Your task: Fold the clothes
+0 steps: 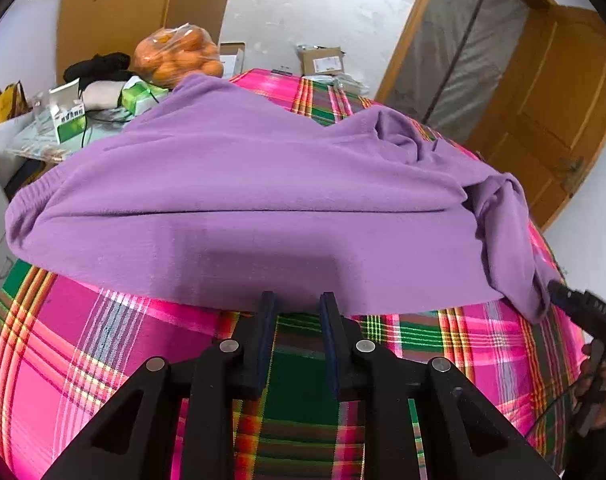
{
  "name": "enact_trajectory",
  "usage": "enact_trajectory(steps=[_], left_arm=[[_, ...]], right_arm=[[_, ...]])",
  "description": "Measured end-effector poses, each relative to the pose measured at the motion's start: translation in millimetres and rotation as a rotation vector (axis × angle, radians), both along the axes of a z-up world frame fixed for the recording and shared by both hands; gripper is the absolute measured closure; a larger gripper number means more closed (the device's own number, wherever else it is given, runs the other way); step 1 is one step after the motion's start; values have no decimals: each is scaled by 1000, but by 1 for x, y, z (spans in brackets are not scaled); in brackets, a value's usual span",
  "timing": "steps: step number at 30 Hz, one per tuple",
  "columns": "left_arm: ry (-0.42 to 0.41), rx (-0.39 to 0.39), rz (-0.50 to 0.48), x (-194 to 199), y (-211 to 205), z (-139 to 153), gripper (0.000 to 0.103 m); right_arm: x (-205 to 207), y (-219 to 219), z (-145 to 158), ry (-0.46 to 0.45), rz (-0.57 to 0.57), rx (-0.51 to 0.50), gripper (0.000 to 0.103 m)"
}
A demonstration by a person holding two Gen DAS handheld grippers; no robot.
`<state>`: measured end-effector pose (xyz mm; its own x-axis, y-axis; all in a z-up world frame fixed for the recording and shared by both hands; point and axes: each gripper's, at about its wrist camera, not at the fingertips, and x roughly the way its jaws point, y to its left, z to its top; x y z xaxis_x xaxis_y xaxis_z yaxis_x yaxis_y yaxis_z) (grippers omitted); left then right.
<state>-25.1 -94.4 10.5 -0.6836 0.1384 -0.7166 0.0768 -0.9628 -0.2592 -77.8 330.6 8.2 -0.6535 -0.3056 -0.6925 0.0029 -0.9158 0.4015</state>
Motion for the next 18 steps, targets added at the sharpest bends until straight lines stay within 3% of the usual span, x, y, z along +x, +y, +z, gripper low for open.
enact_trajectory(steps=[5,8,13,14,15,16,18], left_arm=[[6,19,2,2,-2,-1,80],[9,14,1,4,0,-1,80],[6,-9,2,4,4,-1,80],[7,-4,2,5,3,-2,80],[9,1,2,5,2,-2,80],[11,8,2,6,1,-2,80],[16,20,0,7,0,-3,80]], right_arm=[[6,16,-2,-15,-141,-111,59],[10,16,-4,-10,-183,-92,55],[3,-5,-1,-2,-130,-30,48],[0,-7,-1,-2,-122,-16,55],[-4,-9,-2,-3,-115,-6,84],[-7,-8,-3,-12,-101,-22,96],[-11,-3,-4,-16,-80,-56,95]])
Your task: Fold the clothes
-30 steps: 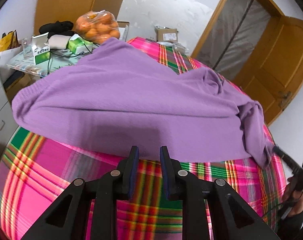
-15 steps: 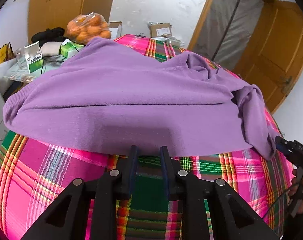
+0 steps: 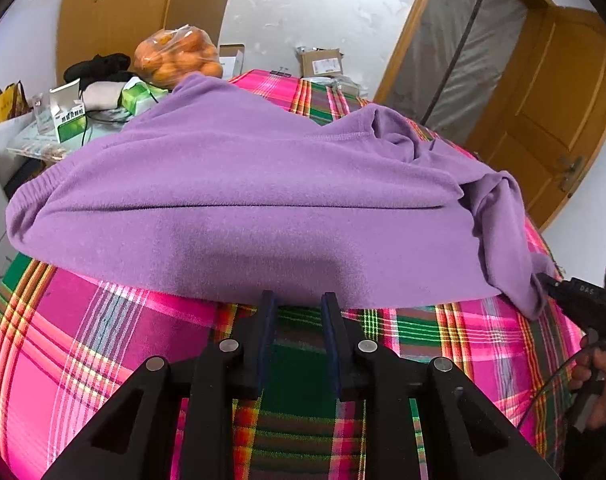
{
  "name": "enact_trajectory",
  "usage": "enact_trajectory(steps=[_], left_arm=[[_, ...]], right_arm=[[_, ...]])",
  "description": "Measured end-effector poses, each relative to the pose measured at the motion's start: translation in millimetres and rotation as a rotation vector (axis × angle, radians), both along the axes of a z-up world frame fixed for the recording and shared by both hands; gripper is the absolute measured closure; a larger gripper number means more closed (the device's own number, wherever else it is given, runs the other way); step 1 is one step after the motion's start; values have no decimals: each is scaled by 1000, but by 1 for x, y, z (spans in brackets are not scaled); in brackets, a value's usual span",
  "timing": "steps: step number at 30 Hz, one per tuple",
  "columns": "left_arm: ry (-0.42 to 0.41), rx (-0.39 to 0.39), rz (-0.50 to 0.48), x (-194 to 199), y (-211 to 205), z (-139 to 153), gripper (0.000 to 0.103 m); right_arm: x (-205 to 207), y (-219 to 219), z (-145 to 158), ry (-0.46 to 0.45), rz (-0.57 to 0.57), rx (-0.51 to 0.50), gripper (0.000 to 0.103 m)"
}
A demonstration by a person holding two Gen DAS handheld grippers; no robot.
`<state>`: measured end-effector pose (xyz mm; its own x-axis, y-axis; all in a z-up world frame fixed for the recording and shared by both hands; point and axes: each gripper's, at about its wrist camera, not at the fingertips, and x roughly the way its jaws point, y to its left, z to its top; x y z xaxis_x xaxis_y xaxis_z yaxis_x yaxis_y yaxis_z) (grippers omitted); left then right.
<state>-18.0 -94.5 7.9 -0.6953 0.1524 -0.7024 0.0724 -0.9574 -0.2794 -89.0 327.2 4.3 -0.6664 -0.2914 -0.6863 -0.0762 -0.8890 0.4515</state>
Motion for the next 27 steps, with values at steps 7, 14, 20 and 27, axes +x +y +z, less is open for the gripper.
enact_trajectory(steps=[7,14,20,27], left_arm=[[5,-2,-1,1,4,-2,80],[6,-1,-4,2,2,-1,80],[22,-25,-51,2,9,8,80],[7,-61,-146,-6,25,8,80]], right_arm=[[15,73,53,171,-205,78,95],[26,148,64,127,-419,170,88],[46,117,64,214,-295,182,63],[46,-24,39,204,374,313,63]])
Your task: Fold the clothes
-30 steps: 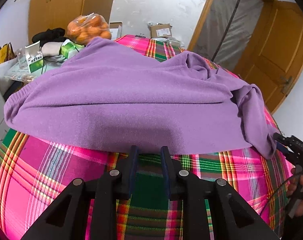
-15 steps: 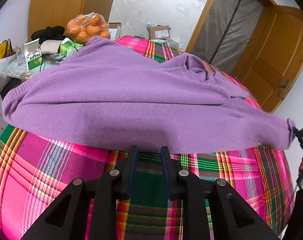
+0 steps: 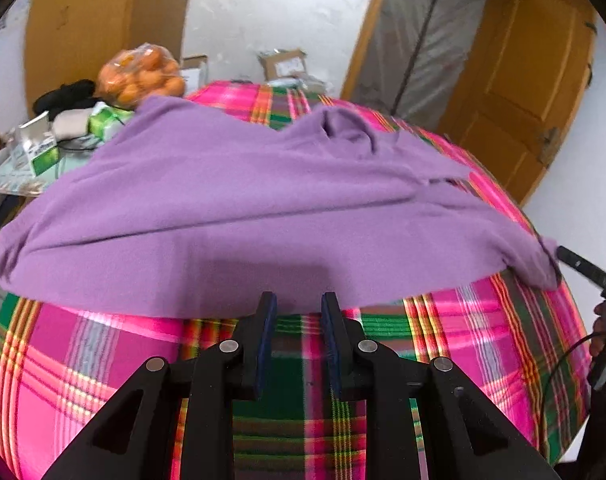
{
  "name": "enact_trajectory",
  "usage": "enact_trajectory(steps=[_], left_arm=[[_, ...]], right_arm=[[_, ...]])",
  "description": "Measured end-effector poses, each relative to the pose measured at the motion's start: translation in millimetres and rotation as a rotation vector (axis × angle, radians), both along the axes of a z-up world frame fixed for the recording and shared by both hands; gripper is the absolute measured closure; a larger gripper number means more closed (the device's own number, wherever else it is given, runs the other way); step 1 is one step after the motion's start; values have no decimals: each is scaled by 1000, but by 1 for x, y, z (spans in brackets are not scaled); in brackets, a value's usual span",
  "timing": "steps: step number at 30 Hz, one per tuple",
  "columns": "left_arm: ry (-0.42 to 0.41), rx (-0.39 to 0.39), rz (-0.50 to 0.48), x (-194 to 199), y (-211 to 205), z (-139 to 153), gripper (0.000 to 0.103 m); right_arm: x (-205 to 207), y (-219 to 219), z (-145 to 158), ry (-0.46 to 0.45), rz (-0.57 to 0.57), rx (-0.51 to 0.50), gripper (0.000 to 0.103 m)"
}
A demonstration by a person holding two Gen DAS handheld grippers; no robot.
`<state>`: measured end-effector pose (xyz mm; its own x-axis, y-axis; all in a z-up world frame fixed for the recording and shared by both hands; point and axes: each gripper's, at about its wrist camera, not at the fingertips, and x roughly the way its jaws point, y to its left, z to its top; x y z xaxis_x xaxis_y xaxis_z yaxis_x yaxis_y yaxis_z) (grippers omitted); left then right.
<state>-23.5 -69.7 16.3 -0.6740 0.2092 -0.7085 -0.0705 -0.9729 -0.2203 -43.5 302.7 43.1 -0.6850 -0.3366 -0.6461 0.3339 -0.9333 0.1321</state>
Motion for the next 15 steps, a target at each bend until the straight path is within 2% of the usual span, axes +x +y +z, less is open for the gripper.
enact_trajectory(steps=[2,5,11,15], left_arm=[[-12,-9,-29,-2,6,-3,80],[-15,-18,-72,-3,13,-4,80],[-27,-46,-135,-11,26,-3,79],[-25,-75,-147,-15,32,-3,78]], right_arm=[[7,-30,-10,12,108,88,63],[14,-55,-25,6,199,196,63],[8,-57,-32,-8,159,261,63],[-7,-43,-39,-99,90,249,61]])
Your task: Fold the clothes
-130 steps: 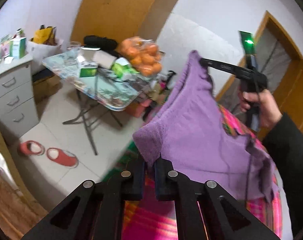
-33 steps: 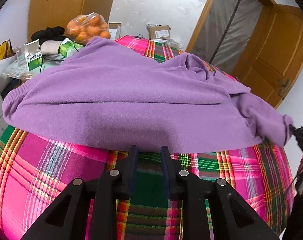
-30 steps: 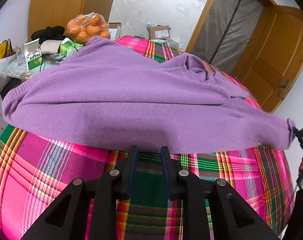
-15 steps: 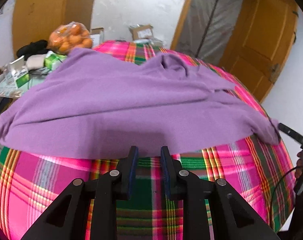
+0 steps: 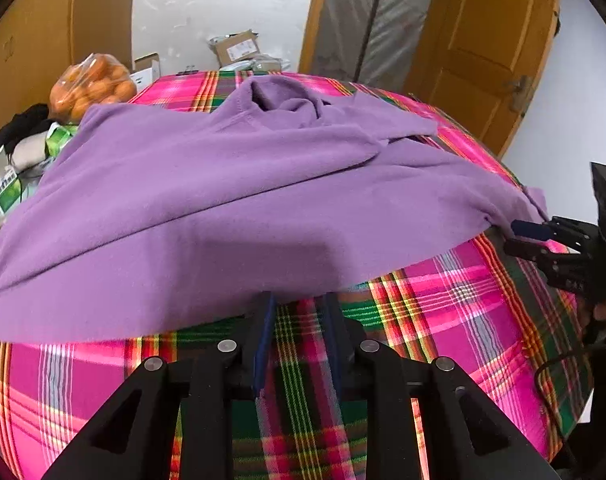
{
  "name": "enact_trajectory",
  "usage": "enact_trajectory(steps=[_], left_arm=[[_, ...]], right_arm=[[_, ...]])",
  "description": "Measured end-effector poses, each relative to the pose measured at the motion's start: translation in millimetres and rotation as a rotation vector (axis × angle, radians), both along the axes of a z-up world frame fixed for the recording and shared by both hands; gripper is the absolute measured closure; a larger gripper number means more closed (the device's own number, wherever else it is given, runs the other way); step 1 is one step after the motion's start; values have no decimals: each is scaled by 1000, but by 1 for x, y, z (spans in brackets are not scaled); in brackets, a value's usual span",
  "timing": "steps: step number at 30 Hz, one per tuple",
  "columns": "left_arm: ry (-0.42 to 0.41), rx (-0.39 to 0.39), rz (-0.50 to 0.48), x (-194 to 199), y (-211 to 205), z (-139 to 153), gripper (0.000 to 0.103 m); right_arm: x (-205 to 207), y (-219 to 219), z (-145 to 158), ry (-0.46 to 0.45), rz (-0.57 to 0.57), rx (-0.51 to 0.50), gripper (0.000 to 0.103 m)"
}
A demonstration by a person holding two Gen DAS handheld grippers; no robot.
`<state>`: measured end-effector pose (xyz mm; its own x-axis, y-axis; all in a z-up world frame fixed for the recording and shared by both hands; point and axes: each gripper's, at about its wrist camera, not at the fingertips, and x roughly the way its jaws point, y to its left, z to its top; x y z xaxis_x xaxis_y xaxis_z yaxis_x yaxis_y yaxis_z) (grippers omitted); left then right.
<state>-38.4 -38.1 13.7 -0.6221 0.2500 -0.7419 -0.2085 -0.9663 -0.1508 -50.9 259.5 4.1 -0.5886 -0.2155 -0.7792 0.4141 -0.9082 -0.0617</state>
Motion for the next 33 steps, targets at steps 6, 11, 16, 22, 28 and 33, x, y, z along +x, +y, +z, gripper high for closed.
enact_trajectory(steps=[6,11,16,22,28,33], left_arm=[[84,-63,24,9,5,14,78],[24,-147,-30,0,11,0,78],[24,-145,-83,4,15,0,68],[26,-163,-125,-2,22,-2,58],[46,-220,-105,-6,28,-1,94],[64,-251,-96,-5,32,0,100]], right_arm=[[-1,11,1,-10,-25,-29,61],[-5,11,2,-17,-24,-46,61],[-7,9,1,-18,-25,-51,61],[-7,11,1,-20,-33,-61,62],[-11,24,2,-25,-91,-96,92],[-12,33,3,-34,-102,-145,98]])
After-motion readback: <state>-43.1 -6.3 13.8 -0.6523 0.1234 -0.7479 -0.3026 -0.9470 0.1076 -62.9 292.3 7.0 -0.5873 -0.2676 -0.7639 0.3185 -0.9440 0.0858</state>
